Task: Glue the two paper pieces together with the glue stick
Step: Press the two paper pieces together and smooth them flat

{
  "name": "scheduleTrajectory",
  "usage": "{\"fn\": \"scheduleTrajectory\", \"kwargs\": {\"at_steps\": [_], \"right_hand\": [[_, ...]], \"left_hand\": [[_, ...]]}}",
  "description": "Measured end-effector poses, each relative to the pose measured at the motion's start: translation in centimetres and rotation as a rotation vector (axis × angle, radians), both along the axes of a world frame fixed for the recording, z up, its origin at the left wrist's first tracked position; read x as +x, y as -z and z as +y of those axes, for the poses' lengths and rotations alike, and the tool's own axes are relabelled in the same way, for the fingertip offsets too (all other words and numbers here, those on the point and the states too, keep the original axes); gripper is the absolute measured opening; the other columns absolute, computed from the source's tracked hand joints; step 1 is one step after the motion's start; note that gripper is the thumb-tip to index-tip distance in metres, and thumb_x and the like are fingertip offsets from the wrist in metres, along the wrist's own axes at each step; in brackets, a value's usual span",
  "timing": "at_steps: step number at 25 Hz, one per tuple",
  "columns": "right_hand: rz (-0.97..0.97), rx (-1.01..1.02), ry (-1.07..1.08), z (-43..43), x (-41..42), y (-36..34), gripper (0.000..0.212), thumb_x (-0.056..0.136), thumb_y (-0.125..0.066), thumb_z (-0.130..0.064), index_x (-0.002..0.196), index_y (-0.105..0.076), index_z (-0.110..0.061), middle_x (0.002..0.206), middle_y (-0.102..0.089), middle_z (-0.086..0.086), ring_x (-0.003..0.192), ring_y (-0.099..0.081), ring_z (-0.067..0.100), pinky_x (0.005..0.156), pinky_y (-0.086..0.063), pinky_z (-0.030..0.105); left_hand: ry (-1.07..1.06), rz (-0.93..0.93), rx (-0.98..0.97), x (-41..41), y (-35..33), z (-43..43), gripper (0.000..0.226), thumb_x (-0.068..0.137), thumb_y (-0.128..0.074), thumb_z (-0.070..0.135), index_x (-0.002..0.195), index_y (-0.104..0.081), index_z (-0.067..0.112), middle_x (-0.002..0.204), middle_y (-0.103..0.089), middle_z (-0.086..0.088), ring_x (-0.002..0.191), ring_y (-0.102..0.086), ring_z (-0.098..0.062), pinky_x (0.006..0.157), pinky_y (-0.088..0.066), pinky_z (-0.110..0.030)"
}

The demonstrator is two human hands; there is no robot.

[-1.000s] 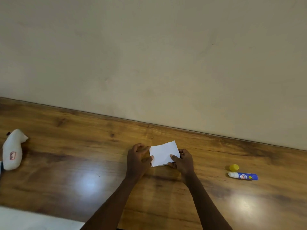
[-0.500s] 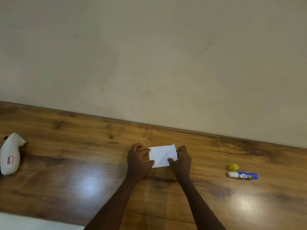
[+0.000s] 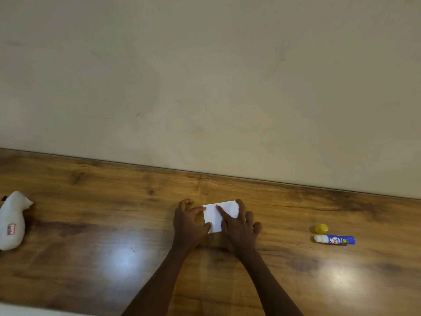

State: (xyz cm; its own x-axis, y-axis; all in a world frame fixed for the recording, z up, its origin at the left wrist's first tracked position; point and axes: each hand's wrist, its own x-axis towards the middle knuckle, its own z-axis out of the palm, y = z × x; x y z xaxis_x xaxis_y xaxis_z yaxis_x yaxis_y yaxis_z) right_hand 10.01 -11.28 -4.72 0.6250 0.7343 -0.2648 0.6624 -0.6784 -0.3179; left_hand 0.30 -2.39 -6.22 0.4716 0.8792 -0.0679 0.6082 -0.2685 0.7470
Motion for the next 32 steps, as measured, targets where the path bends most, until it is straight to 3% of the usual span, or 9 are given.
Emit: {"fn": "scheduleTrajectory", "kwargs": {"at_steps": [4, 10, 13, 16, 20, 25, 32], "right_hand": [[-0.04, 0.028, 0.196, -1.4, 2.8, 0.2, 0.043, 0.091, -0.031, -0.042, 0.134, -0.028, -0.042, 0.152, -0.003, 0.005, 0.134, -0.012, 0.031, 0.106, -0.018, 0.052], [-0.138, 0.042, 0.105, -1.9, 3.4, 0.0, 0.041, 0.09, -0.036, -0.04, 0.131, -0.036, -0.037, 0.149, -0.009, 0.004, 0.131, -0.015, 0.029, 0.102, -0.023, 0.049], [-0.364, 0.127, 0.026, -3.9, 2.6, 0.6, 0.035, 0.074, -0.062, -0.039, 0.109, -0.059, -0.034, 0.135, -0.027, 0.004, 0.114, -0.026, 0.027, 0.082, -0.043, 0.054], [-0.422, 0.113, 0.005, -5.6, 1.6, 1.5, 0.049, 0.051, -0.08, -0.04, 0.096, -0.064, -0.033, 0.122, -0.037, 0.006, 0.104, -0.034, 0.027, 0.064, -0.052, 0.05], [-0.395, 0.149, 0.03, -5.2, 0.1, 1.3, 0.044, 0.05, -0.078, -0.042, 0.091, -0.065, -0.034, 0.122, -0.039, 0.005, 0.104, -0.036, 0.025, 0.063, -0.053, 0.047], [-0.349, 0.169, -0.105, -3.1, -3.6, 1.4, 0.037, 0.06, -0.051, -0.05, 0.095, -0.06, -0.043, 0.122, -0.04, 0.0, 0.103, -0.039, 0.021, 0.062, -0.055, 0.04], [-0.314, 0.152, -0.121, -2.8, -4.7, 1.1, 0.042, 0.056, -0.054, -0.05, 0.096, -0.06, -0.041, 0.121, -0.04, -0.004, 0.101, -0.039, 0.018, 0.063, -0.055, 0.035]], "left_hand": [[-0.011, -0.001, 0.021, 0.0, 0.0, -0.1, 0.046, 0.063, -0.079, 0.022, 0.105, -0.066, 0.01, 0.131, -0.047, -0.013, 0.121, -0.041, -0.027, 0.101, -0.036, -0.037], [-0.001, -0.007, 0.016, 0.1, 0.0, -0.1, 0.046, 0.061, -0.08, 0.021, 0.103, -0.067, 0.009, 0.13, -0.048, -0.014, 0.12, -0.042, -0.028, 0.099, -0.038, -0.037], [-0.008, 0.004, 0.018, 0.1, 0.0, -0.1, 0.045, 0.061, -0.079, 0.021, 0.103, -0.067, 0.01, 0.13, -0.047, -0.013, 0.121, -0.041, -0.027, 0.1, -0.037, -0.039], [-0.015, -0.001, 0.011, 0.3, 0.0, 0.0, 0.045, 0.061, -0.08, 0.021, 0.102, -0.067, 0.011, 0.131, -0.047, -0.013, 0.121, -0.04, -0.027, 0.1, -0.037, -0.04], [-0.02, 0.004, -0.008, 0.3, -0.1, -0.1, 0.046, 0.062, -0.079, 0.023, 0.104, -0.066, 0.012, 0.133, -0.044, -0.011, 0.123, -0.039, -0.026, 0.102, -0.036, -0.039], [-0.016, 0.0, -0.021, 0.3, -0.4, -0.2, 0.046, 0.063, -0.079, 0.022, 0.106, -0.065, 0.012, 0.135, -0.043, -0.011, 0.125, -0.037, -0.026, 0.102, -0.035, -0.038], [-0.008, 0.002, -0.028, 0.3, -0.6, -0.3, 0.045, 0.064, -0.078, 0.021, 0.106, -0.065, 0.011, 0.136, -0.042, -0.012, 0.125, -0.037, -0.027, 0.103, -0.035, -0.038]]}}
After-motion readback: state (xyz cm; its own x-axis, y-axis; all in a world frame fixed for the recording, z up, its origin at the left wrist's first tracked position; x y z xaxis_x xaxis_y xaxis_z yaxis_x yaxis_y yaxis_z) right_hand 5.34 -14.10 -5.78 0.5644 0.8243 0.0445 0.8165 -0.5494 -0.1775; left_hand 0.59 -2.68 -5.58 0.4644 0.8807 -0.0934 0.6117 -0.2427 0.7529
